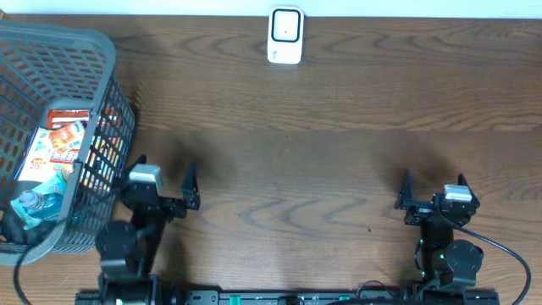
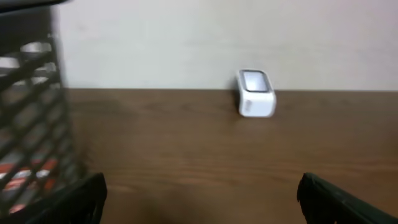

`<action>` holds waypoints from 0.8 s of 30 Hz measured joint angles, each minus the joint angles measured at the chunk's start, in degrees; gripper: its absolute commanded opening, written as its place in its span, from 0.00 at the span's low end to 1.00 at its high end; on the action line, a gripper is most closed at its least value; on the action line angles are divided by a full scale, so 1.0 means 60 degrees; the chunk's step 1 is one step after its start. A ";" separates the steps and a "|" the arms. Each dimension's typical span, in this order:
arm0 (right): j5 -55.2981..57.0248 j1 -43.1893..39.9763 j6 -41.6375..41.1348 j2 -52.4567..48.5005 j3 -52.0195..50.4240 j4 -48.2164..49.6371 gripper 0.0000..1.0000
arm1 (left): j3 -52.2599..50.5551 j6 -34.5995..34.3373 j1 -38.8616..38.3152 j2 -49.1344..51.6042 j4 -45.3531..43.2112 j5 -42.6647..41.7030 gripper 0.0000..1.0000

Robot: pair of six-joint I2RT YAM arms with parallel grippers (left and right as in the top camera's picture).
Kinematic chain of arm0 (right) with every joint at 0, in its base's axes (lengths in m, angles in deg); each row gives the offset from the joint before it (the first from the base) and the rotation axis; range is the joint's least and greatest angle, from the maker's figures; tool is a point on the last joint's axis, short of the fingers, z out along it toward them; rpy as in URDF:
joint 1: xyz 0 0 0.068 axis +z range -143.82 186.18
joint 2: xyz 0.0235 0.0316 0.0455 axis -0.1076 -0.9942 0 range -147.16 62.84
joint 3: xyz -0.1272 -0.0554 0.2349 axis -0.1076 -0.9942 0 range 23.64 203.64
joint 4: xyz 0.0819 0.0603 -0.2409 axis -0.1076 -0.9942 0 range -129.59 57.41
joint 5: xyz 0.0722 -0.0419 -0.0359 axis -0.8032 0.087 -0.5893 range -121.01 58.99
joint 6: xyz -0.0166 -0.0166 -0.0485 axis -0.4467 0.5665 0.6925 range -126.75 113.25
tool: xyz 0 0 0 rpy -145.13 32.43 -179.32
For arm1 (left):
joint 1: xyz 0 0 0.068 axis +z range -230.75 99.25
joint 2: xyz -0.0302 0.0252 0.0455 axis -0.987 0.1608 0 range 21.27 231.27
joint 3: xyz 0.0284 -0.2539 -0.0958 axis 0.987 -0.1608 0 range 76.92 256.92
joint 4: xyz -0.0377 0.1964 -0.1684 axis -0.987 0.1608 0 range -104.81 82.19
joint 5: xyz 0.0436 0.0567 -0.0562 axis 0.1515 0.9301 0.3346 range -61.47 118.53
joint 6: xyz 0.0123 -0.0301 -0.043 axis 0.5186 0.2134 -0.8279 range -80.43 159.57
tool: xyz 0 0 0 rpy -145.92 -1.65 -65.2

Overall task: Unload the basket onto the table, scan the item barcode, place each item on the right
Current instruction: 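Reach the left gripper up and into the grey basket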

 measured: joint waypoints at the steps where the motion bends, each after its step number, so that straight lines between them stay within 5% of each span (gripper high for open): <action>1: 0.0004 0.0000 0.0000 -0.0004 0.0000 0.0004 0.99 | 0.0229 -0.0004 0.0000 0.0379 -0.0004 -0.0175 0.98; 13: -0.0004 0.0000 0.0000 0.0000 0.0000 0.0000 0.99 | 0.3075 -0.0787 0.0000 0.4047 0.0087 -0.2623 0.98; 24: -0.0004 0.0000 0.0000 0.0000 0.0000 0.0000 0.99 | 0.5370 -0.1239 0.0000 0.5155 0.2543 -0.3228 0.98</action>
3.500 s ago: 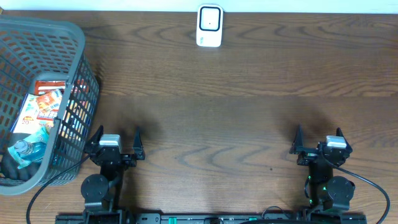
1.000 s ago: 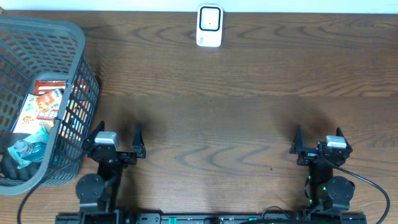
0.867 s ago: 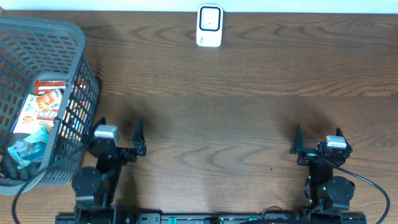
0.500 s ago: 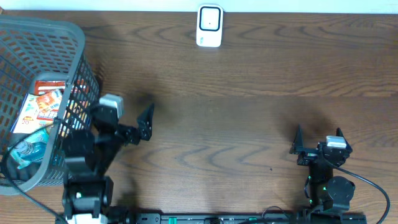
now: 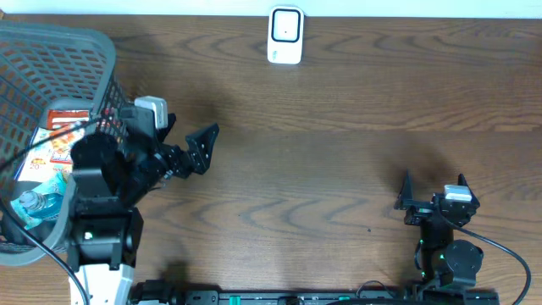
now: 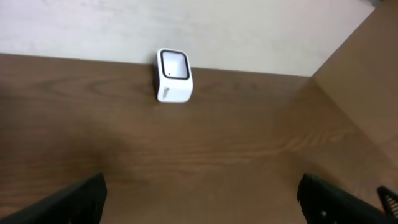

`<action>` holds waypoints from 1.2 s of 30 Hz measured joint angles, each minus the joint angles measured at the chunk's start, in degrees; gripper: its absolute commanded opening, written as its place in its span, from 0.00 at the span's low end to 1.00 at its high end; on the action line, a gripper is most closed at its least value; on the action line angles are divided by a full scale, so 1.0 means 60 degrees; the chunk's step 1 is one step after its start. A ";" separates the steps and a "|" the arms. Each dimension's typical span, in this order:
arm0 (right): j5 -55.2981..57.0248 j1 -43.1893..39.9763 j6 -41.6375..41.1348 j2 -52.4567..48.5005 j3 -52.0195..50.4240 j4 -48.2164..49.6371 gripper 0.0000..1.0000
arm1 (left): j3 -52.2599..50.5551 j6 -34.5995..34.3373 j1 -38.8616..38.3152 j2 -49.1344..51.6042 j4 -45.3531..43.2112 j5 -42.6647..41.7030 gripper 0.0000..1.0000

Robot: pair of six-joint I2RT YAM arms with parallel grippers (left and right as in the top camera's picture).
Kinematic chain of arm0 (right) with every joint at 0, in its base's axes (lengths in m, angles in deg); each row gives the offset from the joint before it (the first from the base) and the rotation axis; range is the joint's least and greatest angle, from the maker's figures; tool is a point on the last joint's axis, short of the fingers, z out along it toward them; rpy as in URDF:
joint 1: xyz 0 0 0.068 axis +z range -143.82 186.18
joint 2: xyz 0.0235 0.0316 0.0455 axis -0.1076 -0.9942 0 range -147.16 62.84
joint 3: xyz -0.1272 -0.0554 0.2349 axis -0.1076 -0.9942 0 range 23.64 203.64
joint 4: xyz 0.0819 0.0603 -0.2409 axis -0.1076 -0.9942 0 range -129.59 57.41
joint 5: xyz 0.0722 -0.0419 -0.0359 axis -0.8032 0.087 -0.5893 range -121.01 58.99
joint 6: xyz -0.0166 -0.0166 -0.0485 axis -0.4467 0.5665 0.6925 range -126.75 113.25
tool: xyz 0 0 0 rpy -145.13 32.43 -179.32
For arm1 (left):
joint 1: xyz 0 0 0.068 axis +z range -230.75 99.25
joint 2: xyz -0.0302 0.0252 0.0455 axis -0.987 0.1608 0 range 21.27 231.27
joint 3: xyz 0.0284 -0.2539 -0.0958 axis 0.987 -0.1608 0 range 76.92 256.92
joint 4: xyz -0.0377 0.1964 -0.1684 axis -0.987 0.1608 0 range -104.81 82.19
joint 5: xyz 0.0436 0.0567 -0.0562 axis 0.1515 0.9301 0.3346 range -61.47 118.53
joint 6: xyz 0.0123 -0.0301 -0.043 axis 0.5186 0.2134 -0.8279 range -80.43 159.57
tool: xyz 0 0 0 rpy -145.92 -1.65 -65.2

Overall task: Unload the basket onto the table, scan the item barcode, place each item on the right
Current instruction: 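Reach the left gripper up and into the grey basket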

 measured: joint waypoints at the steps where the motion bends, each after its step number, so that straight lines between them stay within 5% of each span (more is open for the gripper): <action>1: 0.0004 0.0000 0.0000 0.0000 0.0000 -0.0004 0.99 | 0.0222 -0.0004 0.0000 0.0106 0.0193 -0.0011 0.98; 8: 0.0004 0.0000 0.0000 0.0000 0.0000 0.0000 0.99 | 0.1727 0.0033 0.0000 0.0769 0.1191 -0.0211 0.98; 21: 0.0004 0.0000 0.0000 0.0000 0.0000 0.0000 0.99 | 0.1825 0.0029 0.0000 0.0765 0.1749 -0.1005 0.98; 36: 0.0004 0.0000 0.0000 0.0000 0.0000 0.0000 0.99 | 0.3807 -0.0707 0.0015 0.1887 0.3209 -0.0036 0.98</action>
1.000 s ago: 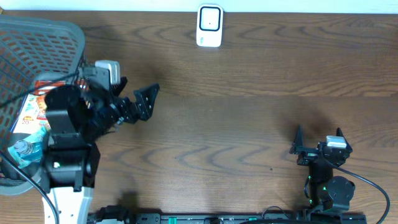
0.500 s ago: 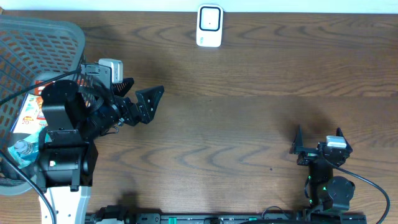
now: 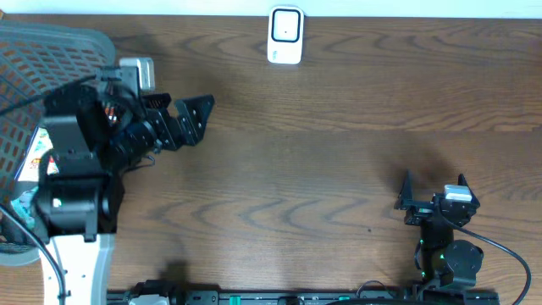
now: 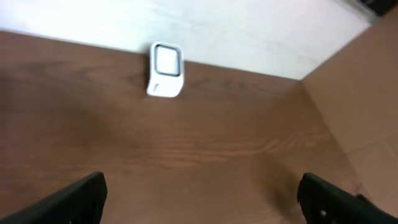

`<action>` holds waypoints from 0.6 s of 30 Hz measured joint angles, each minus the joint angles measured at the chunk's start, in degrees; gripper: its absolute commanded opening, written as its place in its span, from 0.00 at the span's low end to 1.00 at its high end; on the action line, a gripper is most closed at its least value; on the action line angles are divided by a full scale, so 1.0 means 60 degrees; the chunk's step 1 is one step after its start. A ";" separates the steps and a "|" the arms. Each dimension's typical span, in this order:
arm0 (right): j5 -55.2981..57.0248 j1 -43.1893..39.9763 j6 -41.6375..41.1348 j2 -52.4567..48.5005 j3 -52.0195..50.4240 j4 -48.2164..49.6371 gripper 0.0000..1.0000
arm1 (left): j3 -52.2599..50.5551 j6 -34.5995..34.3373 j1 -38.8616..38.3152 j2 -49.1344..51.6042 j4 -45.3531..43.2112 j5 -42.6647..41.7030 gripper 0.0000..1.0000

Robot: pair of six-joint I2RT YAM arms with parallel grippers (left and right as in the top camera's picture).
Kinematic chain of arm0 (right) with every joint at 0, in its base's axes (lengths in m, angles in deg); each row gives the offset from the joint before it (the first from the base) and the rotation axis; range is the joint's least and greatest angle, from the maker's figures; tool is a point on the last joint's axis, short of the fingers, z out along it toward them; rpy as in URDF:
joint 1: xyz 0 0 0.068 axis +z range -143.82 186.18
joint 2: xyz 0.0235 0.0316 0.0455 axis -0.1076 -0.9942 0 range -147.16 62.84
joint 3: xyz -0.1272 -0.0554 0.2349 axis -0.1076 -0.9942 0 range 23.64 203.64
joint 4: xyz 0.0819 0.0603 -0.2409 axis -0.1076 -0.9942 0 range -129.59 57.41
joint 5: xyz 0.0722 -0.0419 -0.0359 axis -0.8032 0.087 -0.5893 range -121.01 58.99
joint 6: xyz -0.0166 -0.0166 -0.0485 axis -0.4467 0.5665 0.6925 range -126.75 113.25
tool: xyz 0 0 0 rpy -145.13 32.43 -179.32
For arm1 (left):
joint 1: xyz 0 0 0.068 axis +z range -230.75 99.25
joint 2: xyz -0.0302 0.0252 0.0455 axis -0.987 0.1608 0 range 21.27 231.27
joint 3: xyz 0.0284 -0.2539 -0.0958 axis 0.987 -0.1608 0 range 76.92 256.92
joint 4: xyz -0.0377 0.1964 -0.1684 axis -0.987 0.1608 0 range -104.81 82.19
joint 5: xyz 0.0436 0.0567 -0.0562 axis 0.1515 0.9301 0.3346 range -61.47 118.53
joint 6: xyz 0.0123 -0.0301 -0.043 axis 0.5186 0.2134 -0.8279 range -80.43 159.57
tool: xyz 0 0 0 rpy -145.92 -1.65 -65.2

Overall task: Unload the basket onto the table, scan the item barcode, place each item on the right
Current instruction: 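Reach the left gripper up and into the grey basket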

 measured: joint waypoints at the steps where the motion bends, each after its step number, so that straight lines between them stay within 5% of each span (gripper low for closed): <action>1: -0.0004 0.0000 0.0000 0.0000 0.0000 0.0000 0.99 | 0.0255 -0.0033 0.0007 0.0164 0.0251 0.0120 0.98; 18: 0.0000 0.0000 0.0000 0.0000 0.0000 0.0000 0.99 | 0.3115 -0.1548 0.0200 0.1341 0.2524 0.4135 0.98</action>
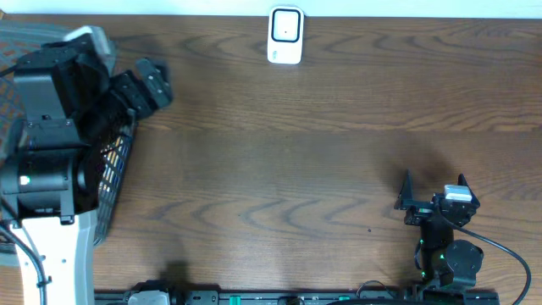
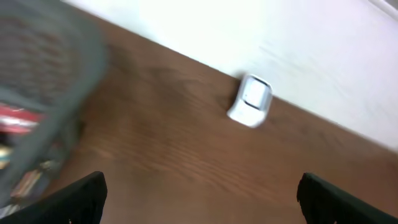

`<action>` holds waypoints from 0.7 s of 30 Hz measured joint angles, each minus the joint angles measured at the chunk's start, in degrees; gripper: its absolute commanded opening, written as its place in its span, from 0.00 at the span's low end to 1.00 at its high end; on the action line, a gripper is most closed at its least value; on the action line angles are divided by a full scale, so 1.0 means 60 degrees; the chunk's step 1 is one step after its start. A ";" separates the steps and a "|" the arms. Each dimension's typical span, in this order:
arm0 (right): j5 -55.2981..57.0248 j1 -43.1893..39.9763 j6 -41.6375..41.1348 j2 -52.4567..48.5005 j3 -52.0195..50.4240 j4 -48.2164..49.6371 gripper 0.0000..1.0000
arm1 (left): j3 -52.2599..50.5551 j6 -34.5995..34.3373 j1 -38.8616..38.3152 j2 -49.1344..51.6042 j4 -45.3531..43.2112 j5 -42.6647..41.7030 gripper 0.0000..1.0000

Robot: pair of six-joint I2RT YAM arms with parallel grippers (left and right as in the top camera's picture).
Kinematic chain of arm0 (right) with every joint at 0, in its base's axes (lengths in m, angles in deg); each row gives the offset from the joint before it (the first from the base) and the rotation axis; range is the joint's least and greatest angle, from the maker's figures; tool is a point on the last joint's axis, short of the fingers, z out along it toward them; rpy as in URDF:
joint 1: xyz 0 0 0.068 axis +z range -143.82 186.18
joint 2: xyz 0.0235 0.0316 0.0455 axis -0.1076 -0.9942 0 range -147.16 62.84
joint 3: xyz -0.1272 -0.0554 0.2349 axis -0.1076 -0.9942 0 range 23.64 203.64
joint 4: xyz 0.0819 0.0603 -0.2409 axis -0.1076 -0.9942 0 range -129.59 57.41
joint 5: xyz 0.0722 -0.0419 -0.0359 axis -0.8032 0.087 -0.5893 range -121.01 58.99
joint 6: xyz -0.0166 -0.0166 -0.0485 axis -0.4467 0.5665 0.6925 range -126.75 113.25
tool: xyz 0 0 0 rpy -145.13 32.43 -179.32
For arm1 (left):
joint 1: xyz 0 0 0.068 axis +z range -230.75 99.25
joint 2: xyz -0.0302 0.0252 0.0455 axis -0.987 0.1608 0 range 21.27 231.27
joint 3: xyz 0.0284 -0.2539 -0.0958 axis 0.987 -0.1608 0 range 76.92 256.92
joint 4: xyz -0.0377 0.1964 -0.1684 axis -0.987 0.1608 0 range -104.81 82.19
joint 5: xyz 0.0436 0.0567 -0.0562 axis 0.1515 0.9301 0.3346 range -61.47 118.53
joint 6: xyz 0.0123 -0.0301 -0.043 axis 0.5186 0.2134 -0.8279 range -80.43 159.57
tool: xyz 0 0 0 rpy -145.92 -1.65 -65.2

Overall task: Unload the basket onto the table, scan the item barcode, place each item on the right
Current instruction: 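Reach the left gripper up and into the grey basket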

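The white barcode scanner (image 1: 285,36) stands at the table's far edge; the left wrist view shows the scanner (image 2: 250,101) ahead against the wall. My left gripper (image 1: 146,87) is raised at the back left, by the grey basket's (image 1: 118,159) right rim. It is open and empty (image 2: 199,202), its fingers (image 2: 84,199) spread wide. A red packet (image 2: 18,118) shows through the basket wall (image 2: 59,68); the other items are hidden under the arm. My right gripper (image 1: 434,185) rests open and empty at the front right.
The left arm's body (image 1: 51,161) covers most of the basket from above. The wooden table (image 1: 322,161) stretches between the two arms. A pale wall (image 2: 280,37) rises just behind the scanner.
My left gripper has moved left and back, from over the table to the basket's right rim. The basket now shows in the wrist view. The right arm has not moved.
My left gripper first rested open at the front, beside the basket. Then it was raised next to the basket's right side, then farther back over the table, and now at the basket's far right corner. It stayed open and empty. The right arm stayed still.
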 measured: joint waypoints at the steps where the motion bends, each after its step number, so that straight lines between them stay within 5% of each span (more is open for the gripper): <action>1: 0.0000 0.0000 0.0000 0.0000 0.0000 0.0000 0.99 | 0.0000 -0.0182 0.0106 0.0004 0.0044 0.0193 0.98; 21: 0.0000 0.0000 0.0000 0.0000 0.0000 0.0000 0.99 | 0.0000 -0.0994 0.3169 0.0885 0.0484 0.1344 0.98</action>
